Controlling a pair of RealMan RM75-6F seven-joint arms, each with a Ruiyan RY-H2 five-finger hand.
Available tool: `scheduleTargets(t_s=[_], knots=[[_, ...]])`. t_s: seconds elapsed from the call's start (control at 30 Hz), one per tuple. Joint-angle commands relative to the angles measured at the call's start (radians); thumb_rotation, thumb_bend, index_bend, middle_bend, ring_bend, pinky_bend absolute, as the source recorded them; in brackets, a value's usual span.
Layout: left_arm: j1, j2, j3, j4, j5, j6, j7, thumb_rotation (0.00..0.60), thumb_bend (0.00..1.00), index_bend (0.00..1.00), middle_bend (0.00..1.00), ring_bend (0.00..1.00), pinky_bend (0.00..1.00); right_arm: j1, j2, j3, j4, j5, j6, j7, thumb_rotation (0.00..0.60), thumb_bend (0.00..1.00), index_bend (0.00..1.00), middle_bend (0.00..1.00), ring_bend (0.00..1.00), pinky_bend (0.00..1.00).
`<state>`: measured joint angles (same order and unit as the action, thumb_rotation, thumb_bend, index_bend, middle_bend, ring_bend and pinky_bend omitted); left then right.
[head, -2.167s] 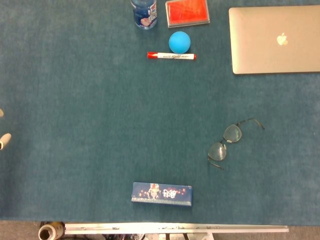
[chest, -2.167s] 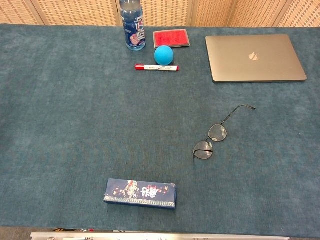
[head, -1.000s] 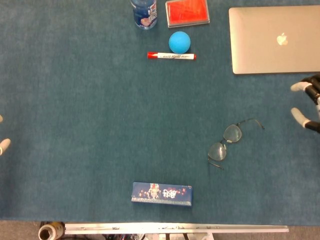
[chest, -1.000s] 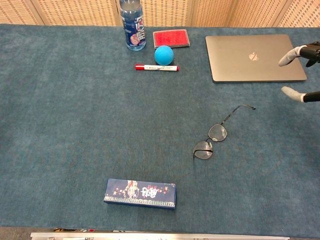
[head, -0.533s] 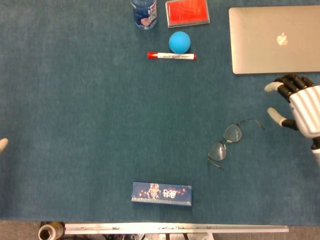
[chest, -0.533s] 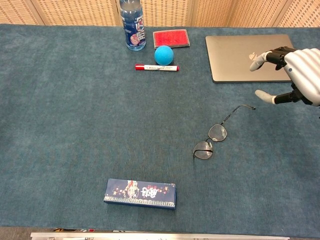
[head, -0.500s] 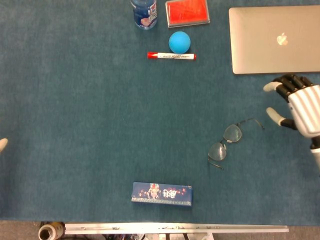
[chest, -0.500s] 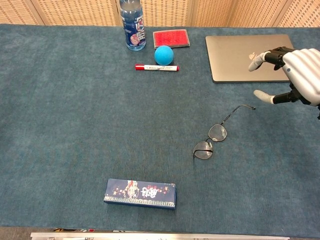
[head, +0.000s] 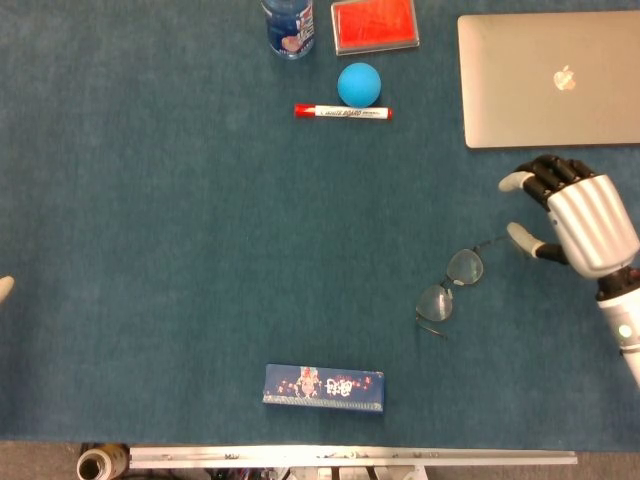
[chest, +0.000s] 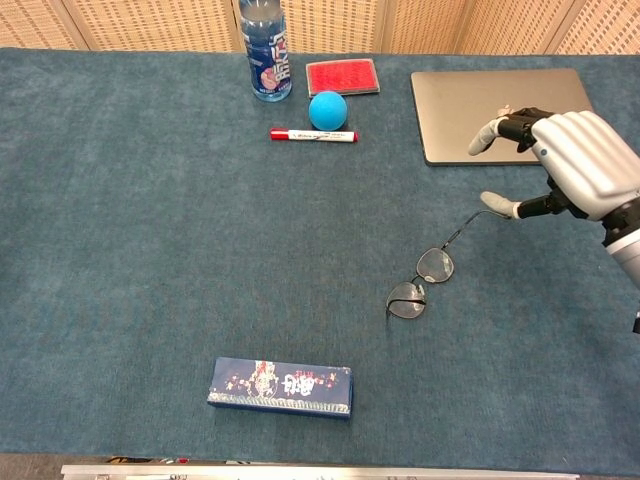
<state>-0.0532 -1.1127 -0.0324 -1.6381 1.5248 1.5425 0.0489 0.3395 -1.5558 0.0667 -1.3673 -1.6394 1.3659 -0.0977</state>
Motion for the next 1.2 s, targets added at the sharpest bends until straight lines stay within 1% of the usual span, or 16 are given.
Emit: scheduleTargets(t_s=[0.03, 0.27, 0.73, 1.2], knots=[[0.0, 0.001, 0.0, 0.0, 0.0, 0.001, 0.0, 0.6, 0.0, 0.47, 0.42, 0.31, 0.47, 0.003, -0.005, -0.002, 0.003, 0.0, -0.002, 0.002, 0.6, 0.2, 0.4, 0.42, 0.3, 0.41], [0.001, 0.002, -0.001, -0.001, -0.001, 0.0, -0.004, 0.6, 0.0, 0.47, 0.42, 0.31, 0.47, 0.013, -0.02, -0.008, 0.015, 0.001, -0.01, 0.013, 0.6, 0.2, 0.4, 0.42, 0.3, 0.41], [0.004, 0.006, -0.002, -0.004, 0.002, 0.006, -0.006, 0.6, 0.0, 0.47, 0.42, 0.31, 0.47, 0.031, -0.064, -0.04, 0.034, -0.01, -0.038, 0.023, 0.6, 0.2, 0.4, 0.42, 0.3, 0.41], [0.008, 0.009, -0.004, -0.005, 0.004, 0.013, -0.011, 0.6, 0.0, 0.47, 0.42, 0.31, 0.47, 0.048, -0.118, -0.069, 0.086, -0.012, -0.082, 0.033, 0.6, 0.2, 0.4, 0.43, 0.3, 0.41]])
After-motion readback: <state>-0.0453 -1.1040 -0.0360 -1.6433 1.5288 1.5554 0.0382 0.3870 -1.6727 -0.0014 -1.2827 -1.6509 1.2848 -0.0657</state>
